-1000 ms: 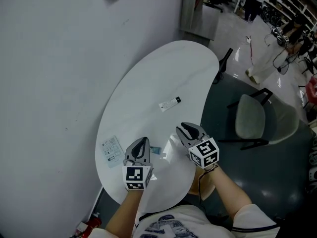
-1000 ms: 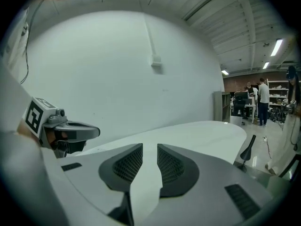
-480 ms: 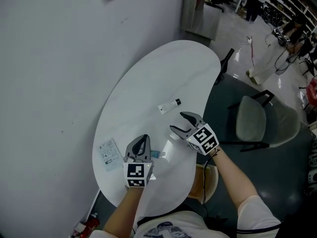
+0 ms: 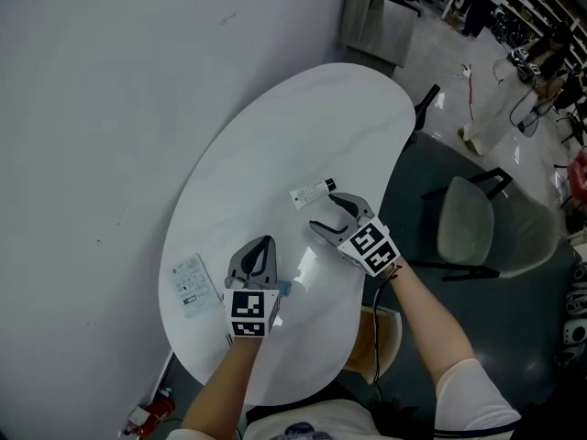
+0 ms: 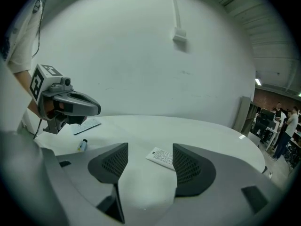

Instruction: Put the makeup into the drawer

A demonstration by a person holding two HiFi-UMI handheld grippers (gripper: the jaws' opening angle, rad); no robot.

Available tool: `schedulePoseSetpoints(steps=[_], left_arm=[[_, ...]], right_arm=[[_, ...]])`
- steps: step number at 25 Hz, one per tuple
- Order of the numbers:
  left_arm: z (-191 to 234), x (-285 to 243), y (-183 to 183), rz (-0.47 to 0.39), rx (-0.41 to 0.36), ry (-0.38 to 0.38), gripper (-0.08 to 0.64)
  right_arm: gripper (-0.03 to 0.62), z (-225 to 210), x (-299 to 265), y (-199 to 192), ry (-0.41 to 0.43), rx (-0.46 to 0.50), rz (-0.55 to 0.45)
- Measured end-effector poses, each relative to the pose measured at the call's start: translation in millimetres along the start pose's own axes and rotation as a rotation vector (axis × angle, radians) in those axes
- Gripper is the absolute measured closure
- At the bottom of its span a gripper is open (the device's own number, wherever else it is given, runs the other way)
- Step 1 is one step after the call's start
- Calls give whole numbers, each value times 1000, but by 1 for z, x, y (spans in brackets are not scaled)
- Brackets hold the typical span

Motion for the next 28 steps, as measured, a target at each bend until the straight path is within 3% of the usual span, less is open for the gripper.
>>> schedulePoseSetpoints(steps=[8,23,28], left_arm=[[4,-25,-6,34,6,-15,520],[13,-50,-12,61,21,-35,520],[13,-47,-16,74,23,-37,520]], right_arm=[[308,-9,-33,-12,19,43,32],[308,-44,-87,-24,101,288,167],[310,-43,-95,-30,131,294,203]])
Point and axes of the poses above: the fingertips, and each gripper's own axes: x backward along the fingers, z to its left, y out of its top, the point moved 8 cm from there along x, backward along the fingers, and after that the axes turned 9 degrees about -y, right-handed, at the moved point
